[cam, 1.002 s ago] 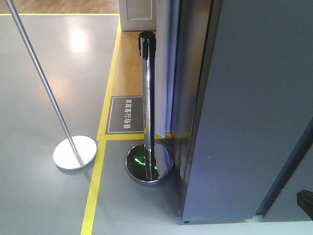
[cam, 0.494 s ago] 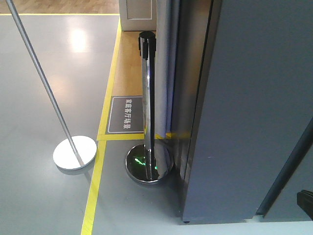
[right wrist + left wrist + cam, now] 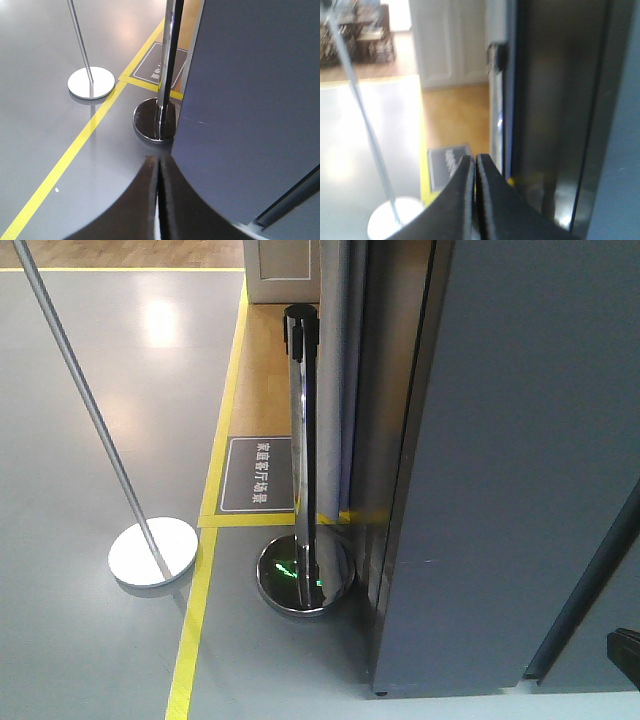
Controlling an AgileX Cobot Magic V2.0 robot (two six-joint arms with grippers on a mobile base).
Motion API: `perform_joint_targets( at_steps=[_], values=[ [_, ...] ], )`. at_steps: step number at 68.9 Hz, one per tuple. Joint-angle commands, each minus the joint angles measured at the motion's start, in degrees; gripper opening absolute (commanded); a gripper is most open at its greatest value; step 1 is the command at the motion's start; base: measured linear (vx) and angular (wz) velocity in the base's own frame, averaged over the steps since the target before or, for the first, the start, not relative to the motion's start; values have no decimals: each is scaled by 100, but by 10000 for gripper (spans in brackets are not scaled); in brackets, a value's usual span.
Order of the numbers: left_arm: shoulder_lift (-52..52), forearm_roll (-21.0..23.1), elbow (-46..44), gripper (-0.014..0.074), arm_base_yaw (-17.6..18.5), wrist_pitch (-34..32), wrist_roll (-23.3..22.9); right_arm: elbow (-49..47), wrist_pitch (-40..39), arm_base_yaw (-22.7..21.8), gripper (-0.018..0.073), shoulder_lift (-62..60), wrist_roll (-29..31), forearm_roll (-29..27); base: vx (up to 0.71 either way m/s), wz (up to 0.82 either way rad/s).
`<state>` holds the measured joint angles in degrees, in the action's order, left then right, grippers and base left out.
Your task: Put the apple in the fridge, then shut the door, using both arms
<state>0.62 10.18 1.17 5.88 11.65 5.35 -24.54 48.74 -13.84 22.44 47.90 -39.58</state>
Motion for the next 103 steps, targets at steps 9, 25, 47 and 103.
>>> perform_joint_targets(
  at_steps=[9, 25, 47, 103],
  values=[
    [95, -168, -78, -8, -547, -340, -167, -146, -242, -31, -10, 40, 15, -221, 0, 0],
    [95, -338, -78, -8, -897, -340, -185, -146, -242, -31, -10, 40, 15, -221, 0, 0],
    [95, -1018, -78, -8, -897, -360, -1050, -146, -242, -31, -10, 40, 15, -221, 0, 0],
    [90, -1018, -90, -8, -897, -354, -1123, -146, -242, -31, -10, 40, 15, -221, 0, 0]
  ],
)
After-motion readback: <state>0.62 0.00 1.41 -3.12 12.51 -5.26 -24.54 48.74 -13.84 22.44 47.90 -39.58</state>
